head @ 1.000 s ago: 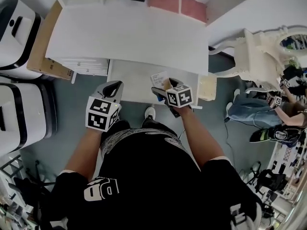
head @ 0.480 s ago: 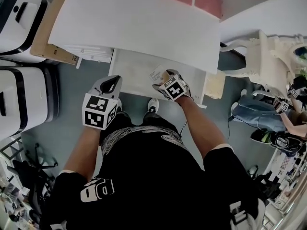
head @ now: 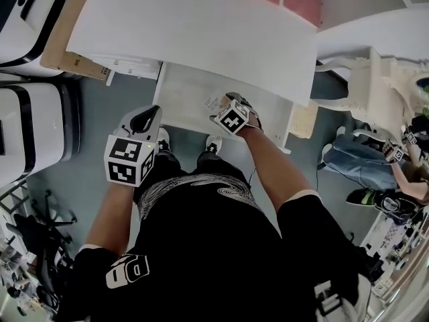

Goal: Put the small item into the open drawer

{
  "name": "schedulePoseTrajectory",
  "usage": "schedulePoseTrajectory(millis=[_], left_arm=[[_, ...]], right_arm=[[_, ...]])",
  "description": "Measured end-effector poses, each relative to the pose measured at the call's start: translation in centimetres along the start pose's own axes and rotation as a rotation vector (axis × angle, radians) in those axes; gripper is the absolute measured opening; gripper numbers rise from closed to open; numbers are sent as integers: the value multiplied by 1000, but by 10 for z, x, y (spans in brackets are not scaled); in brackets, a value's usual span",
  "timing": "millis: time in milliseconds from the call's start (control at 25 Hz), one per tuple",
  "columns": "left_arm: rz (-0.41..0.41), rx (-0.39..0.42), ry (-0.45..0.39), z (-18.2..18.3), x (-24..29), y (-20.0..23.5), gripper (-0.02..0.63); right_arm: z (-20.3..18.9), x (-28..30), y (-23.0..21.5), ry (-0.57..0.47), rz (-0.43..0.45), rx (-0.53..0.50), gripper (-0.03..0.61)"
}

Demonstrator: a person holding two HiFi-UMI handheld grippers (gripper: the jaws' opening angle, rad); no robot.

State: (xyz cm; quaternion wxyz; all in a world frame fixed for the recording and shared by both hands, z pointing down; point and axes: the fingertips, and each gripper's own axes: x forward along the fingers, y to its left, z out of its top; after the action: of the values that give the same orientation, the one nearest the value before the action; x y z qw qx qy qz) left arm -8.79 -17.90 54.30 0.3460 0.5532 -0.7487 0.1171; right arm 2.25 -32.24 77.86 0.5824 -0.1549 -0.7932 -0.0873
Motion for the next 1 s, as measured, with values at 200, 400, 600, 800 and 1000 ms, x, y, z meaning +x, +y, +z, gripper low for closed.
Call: schedulePoseTrajectory(millis=[200,400,600,800,1000], left_arm=[[8,-15,9,-6,-5,6,14],[6,-22,12,-7,-5,9,14],[2,-23,17,-10,-5,11,14],[-11,-20,26,-10,-2,9,14],[-43,1,17,-3,2,4,14]], right_arm=[[7,15,5,24,15,-61,437],[8,23,-3,29,1,-55,437],[2,28,-9,45,-23,-20,437],[0,24,-13,34,-45,8,437],[5,7,-8,-31,-68,62,436]])
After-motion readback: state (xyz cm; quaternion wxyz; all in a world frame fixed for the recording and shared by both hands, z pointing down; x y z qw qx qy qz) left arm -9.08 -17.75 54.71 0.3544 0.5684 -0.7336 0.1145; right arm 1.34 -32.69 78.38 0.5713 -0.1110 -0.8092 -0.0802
